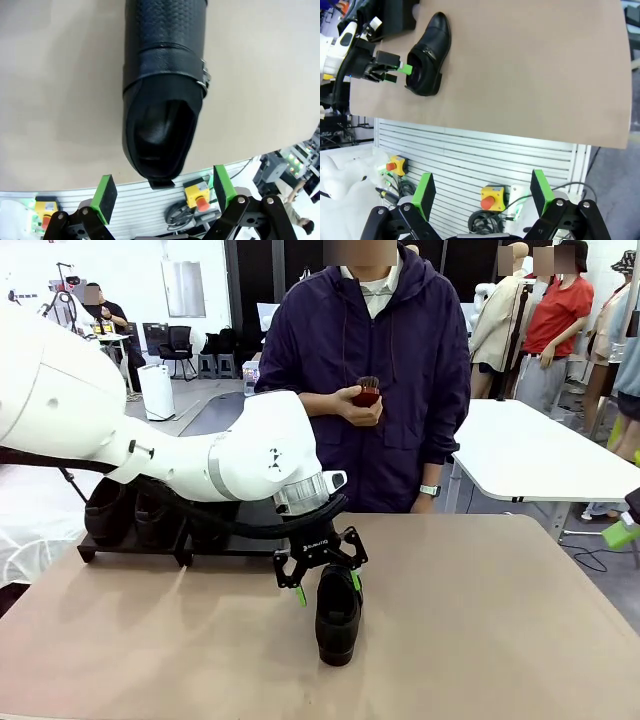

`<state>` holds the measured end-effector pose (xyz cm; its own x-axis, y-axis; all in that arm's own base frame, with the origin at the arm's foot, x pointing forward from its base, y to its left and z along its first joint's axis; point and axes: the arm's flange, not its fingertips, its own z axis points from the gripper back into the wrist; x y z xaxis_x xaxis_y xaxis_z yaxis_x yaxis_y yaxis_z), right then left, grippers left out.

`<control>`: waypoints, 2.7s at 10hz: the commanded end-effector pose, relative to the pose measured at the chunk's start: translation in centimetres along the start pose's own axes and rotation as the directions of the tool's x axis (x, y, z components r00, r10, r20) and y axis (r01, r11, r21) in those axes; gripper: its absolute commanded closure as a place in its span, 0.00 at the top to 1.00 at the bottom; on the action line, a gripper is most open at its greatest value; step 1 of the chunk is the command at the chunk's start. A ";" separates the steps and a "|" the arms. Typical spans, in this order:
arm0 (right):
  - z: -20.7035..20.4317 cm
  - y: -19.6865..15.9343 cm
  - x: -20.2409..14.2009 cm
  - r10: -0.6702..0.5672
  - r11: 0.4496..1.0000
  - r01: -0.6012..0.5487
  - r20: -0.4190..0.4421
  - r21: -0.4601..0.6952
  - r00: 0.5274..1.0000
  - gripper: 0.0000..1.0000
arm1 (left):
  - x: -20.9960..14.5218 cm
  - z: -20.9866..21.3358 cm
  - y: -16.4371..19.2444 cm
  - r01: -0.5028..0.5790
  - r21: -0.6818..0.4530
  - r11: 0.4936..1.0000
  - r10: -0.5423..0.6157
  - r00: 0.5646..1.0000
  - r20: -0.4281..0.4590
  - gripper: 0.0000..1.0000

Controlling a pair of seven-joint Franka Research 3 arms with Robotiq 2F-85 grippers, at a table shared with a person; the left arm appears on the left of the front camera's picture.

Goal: Organize the shoes by placing them on the stand.
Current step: Place the Shoe from the middle of the table onto the Shoes Stand.

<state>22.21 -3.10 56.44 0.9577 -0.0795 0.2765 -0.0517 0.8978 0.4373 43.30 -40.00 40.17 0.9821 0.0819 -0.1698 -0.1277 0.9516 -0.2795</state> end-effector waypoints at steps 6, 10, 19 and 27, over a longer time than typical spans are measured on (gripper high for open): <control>0.3 -0.1 0.1 0.016 1.000 -0.016 -0.002 0.016 1.000 1.00 | 2.5 -1.8 1.5 0.027 0.145 0.989 -0.037 0.997 0.063 1.00; 0.3 -0.1 0.1 0.016 1.000 -0.016 -0.002 0.016 1.000 1.00 | 3.7 -4.1 1.0 0.054 0.192 0.980 -0.080 0.988 0.132 1.00; 0.3 -0.1 0.1 0.016 1.000 -0.016 -0.002 0.016 1.000 1.00 | 3.7 -4.5 -0.1 0.102 0.221 0.970 -0.144 0.973 0.182 0.00; 0.3 -0.1 0.1 0.016 1.000 -0.016 -0.002 0.016 1.000 1.00 | -1.7 9.0 2.1 0.193 0.208 0.959 -0.264 0.875 0.405 0.00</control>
<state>22.22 -3.10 56.44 0.9578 -0.0795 0.2763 -0.0517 0.8978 0.4374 44.41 -37.84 48.25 0.9661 -0.0407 0.2551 0.0744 0.9895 -0.1240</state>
